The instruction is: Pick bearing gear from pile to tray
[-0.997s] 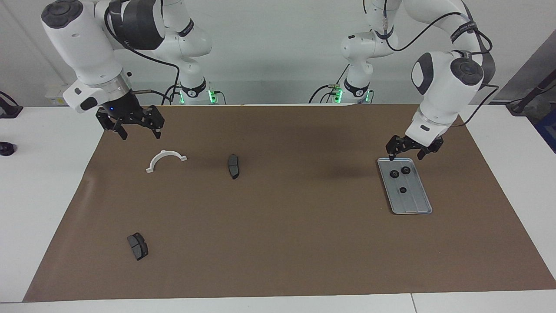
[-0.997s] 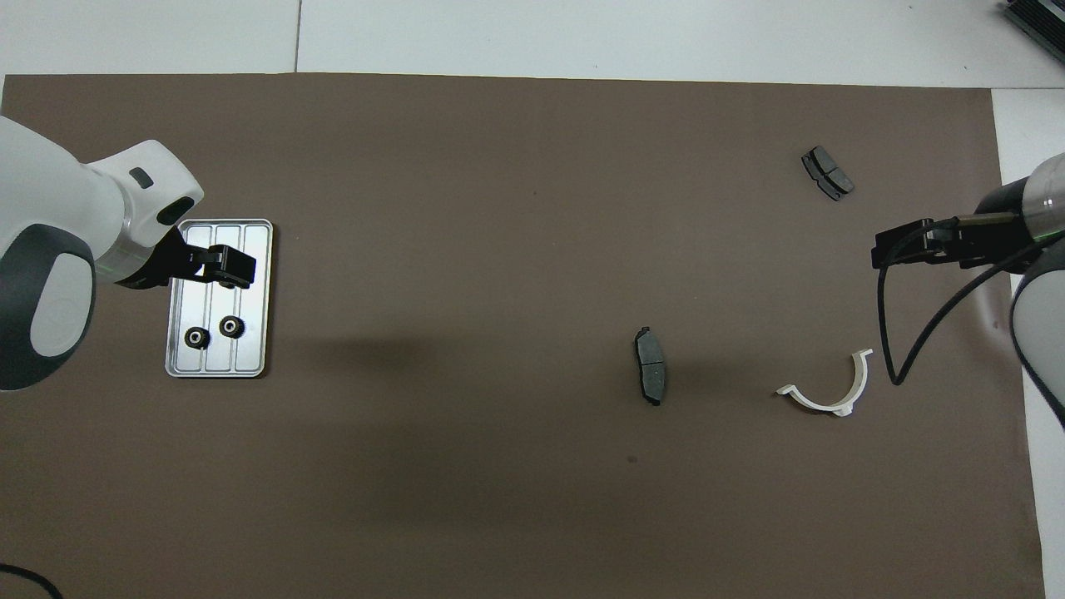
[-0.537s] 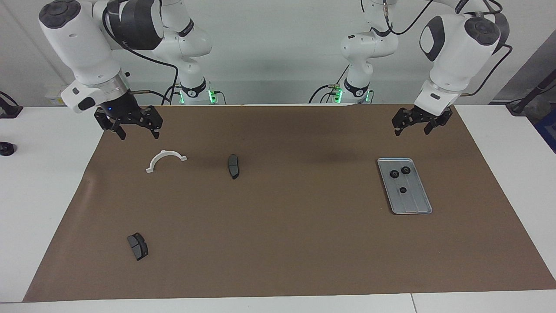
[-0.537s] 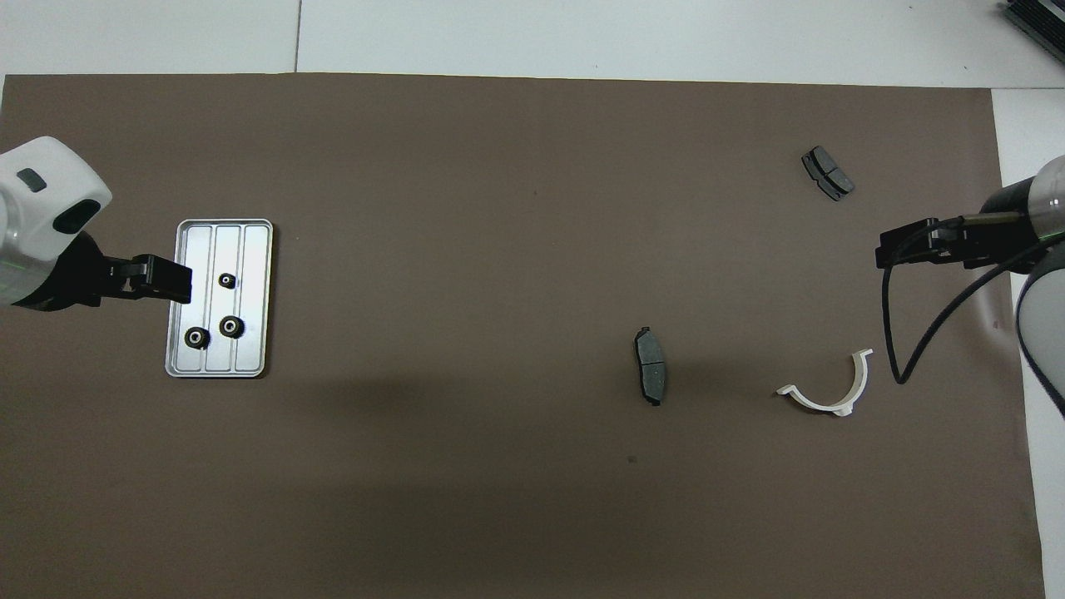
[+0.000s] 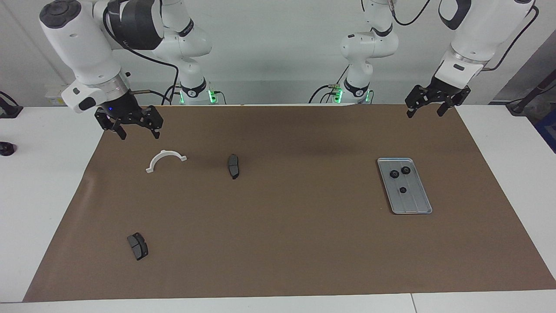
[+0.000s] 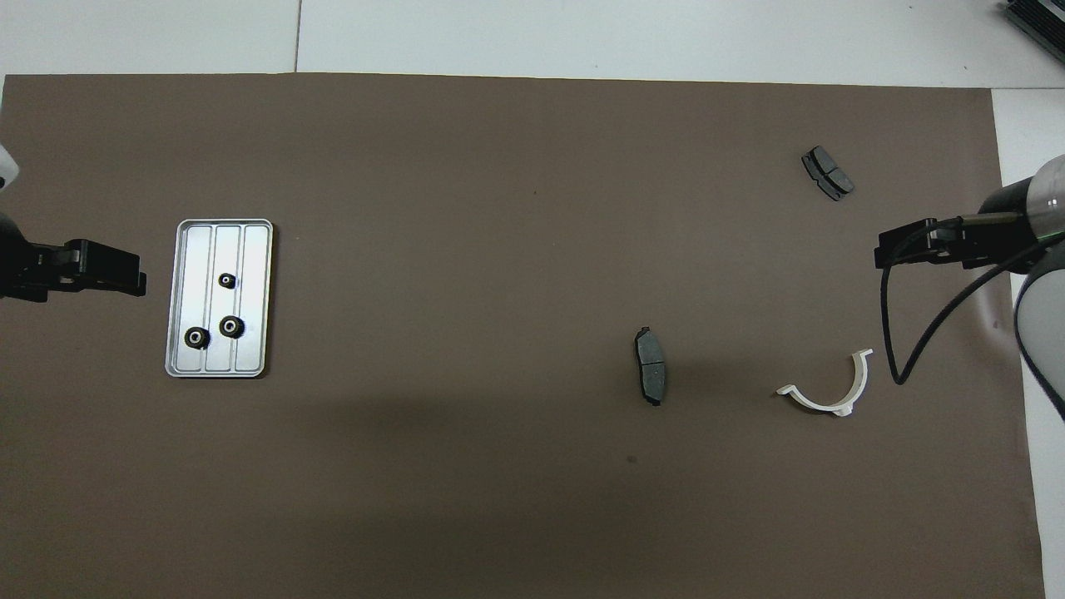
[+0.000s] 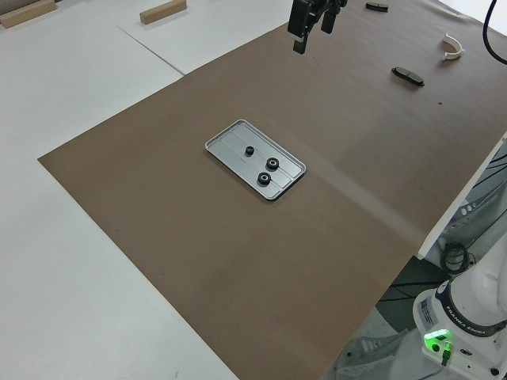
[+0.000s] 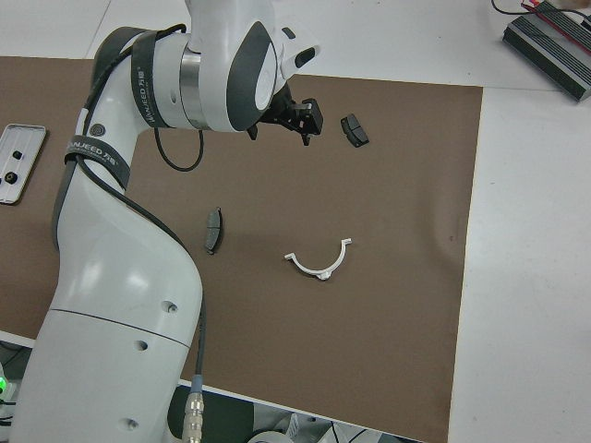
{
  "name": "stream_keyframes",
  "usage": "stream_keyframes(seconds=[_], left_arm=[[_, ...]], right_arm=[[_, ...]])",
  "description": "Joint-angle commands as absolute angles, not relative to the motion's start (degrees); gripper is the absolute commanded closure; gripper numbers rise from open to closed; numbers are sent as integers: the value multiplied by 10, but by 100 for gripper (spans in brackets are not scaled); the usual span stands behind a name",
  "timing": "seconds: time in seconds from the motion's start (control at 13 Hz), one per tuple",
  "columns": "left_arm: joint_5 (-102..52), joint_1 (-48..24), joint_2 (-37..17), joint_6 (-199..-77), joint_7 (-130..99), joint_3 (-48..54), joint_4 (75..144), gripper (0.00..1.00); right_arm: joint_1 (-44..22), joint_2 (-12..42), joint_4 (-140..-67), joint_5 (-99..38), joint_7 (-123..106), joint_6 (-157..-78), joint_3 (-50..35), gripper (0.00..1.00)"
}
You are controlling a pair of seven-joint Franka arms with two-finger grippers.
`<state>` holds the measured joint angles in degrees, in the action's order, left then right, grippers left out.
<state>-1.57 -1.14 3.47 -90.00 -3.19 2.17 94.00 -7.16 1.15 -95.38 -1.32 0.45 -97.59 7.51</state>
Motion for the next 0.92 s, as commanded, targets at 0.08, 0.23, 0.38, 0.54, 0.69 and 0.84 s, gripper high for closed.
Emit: stream_keyframes(seconds=[0.08,0.23,0.38,0.54,0.69,0.84], left_arm=[[-25,-37,43,-893,-18,-5,950,0],[-25,-34,45,-892,-17,-1,954,0],[-25,-12,45,-894,-16,24,953,0],[-27,0,40,-888,-17,33,942,0],[-27,-5,42,-889,-18,31,945,0],[-27,-6,44,-889,-18,31,947,0]], right_arm=[[-69,-4,-971,-24,-7,-979,75,0],[-69,-4,-971,-25,-7,-979,75,0],[-68,-4,-971,-25,-7,-979,75,0],[-68,-4,-971,-25,-7,-979,75,0],[-68,-4,-971,-25,-7,-979,75,0],[-68,-4,-972,-25,-7,-978,75,0]])
